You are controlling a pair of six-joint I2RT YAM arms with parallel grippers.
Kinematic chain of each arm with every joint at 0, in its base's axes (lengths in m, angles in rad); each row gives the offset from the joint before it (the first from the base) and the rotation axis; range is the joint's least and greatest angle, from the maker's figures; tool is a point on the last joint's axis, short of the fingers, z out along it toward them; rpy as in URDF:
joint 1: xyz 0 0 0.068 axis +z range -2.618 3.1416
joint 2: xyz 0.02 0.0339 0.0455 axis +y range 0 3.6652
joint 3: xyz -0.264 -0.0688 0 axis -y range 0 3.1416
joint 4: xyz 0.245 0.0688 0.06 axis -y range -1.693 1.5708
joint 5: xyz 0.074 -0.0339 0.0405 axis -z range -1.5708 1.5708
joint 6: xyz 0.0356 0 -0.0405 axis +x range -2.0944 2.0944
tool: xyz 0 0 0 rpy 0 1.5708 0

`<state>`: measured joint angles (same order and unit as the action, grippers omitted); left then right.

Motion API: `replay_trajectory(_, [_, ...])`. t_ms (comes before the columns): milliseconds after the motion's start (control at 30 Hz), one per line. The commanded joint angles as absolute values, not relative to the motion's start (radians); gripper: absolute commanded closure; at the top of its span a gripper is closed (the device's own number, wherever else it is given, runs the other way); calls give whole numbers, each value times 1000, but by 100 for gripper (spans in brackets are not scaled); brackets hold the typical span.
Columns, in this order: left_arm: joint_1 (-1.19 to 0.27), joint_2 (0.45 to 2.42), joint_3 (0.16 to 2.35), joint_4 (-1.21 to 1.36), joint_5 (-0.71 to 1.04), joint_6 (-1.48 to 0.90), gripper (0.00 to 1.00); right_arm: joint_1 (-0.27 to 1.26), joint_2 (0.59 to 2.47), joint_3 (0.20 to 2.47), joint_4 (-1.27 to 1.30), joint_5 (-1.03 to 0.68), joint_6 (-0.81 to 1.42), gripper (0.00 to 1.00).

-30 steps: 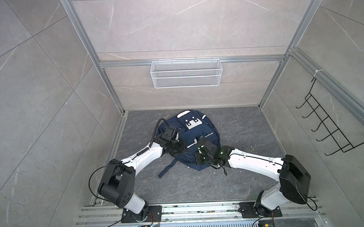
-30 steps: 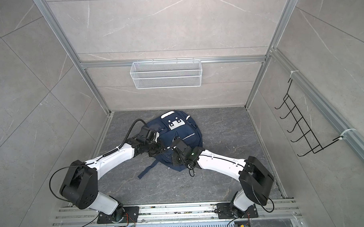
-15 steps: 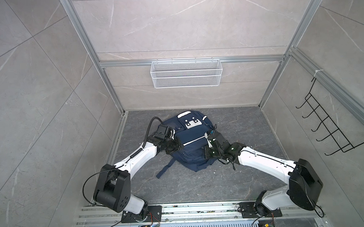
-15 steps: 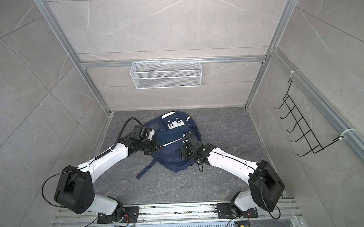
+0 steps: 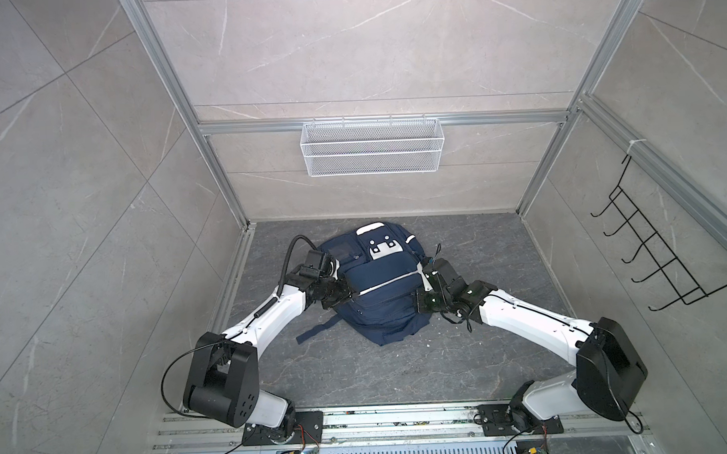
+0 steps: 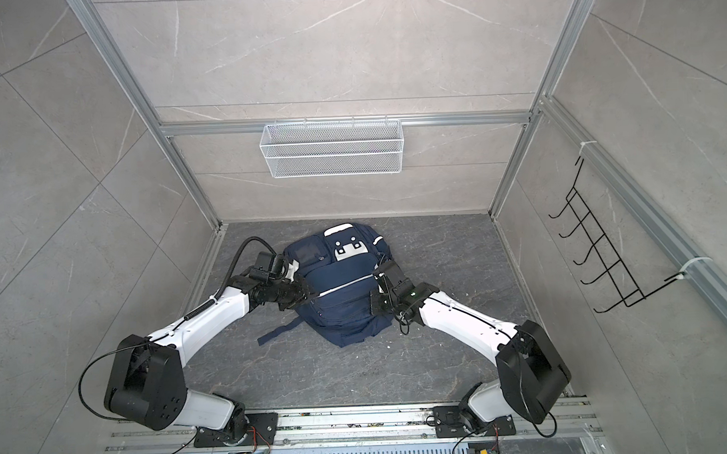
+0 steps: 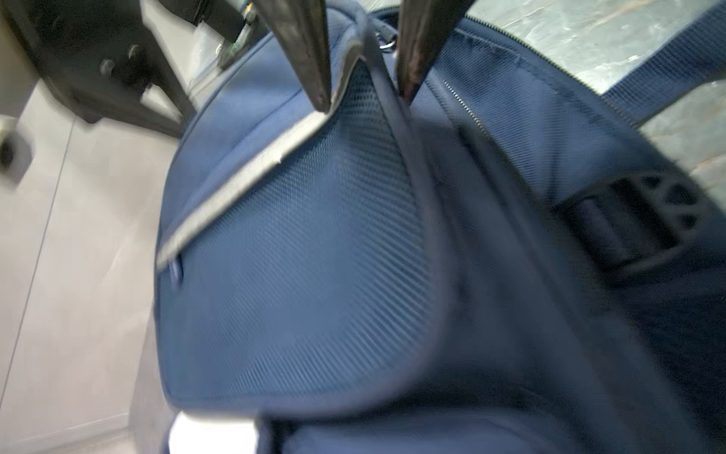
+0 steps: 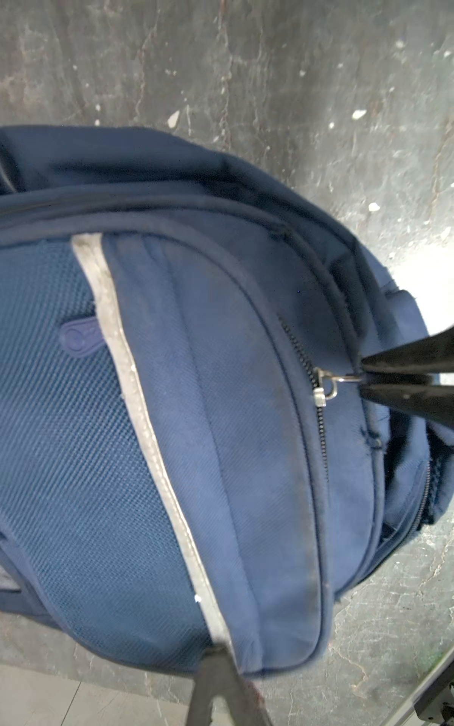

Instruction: Pack the student bag

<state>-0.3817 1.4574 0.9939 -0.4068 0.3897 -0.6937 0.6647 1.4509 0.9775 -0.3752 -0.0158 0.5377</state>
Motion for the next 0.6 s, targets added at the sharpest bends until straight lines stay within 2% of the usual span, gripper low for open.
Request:
replay_trajectory(0, [-420,1408,987,-390,353,-716,58,657,1450,982,-441,-15,531,100])
replay_trajectory(267, [-602,1396,973,-329,276,-831,47,665,1428,968,-424,-45,529,100])
replay_trajectory(567, [-705,1490,1008,-186,240,-961,43,714,1428,972,-416,-27,531,100])
